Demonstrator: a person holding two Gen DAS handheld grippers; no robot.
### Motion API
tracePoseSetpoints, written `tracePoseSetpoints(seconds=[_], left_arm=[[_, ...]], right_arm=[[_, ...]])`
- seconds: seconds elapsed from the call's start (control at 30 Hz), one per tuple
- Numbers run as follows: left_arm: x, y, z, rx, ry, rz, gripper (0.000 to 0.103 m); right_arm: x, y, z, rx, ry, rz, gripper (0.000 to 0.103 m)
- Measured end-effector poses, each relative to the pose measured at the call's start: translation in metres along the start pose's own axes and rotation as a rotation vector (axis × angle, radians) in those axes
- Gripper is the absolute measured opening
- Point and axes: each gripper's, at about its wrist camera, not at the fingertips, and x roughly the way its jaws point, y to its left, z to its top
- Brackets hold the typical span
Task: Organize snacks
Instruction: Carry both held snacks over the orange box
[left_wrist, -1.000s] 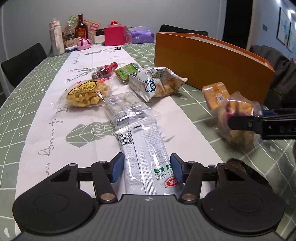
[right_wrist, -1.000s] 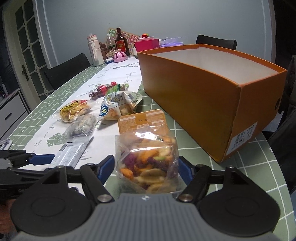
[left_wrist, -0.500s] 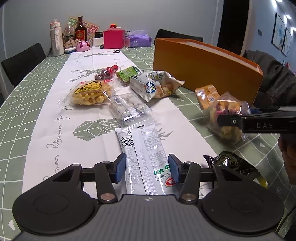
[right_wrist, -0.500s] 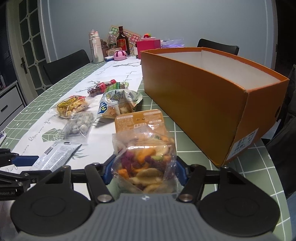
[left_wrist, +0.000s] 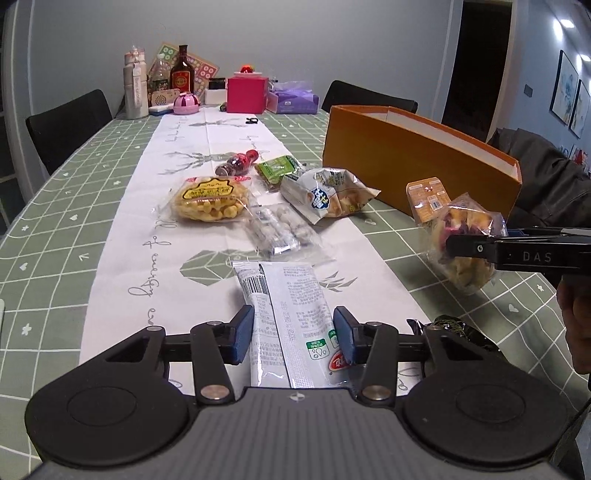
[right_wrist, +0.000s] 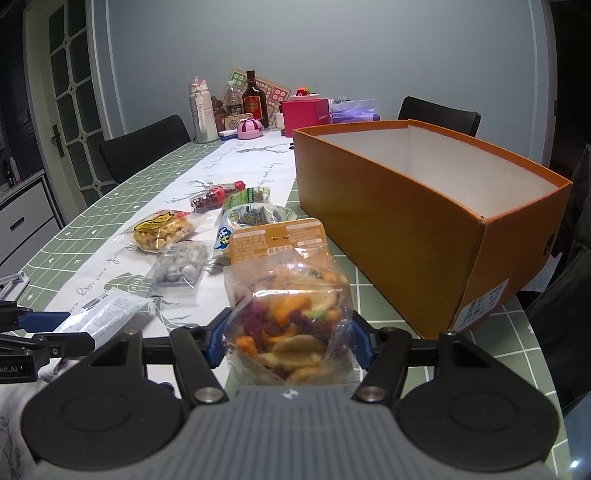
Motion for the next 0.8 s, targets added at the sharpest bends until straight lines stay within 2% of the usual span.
tracePoseSetpoints(seconds=[0.4,0.8], left_arm=[[-0.024,-0.001,0.011,-0.002,-0.066,-0.003,0.053],[-0.024,-0.009,0.026,0.025,-0.095,-0.013,0.053]], right_arm=[[-0.023,0.005,0.008,-0.013,-0.044,0.011,0.063],[-0.036,-0.001,0.023,-0.035,-0.083,0.000,0.063]])
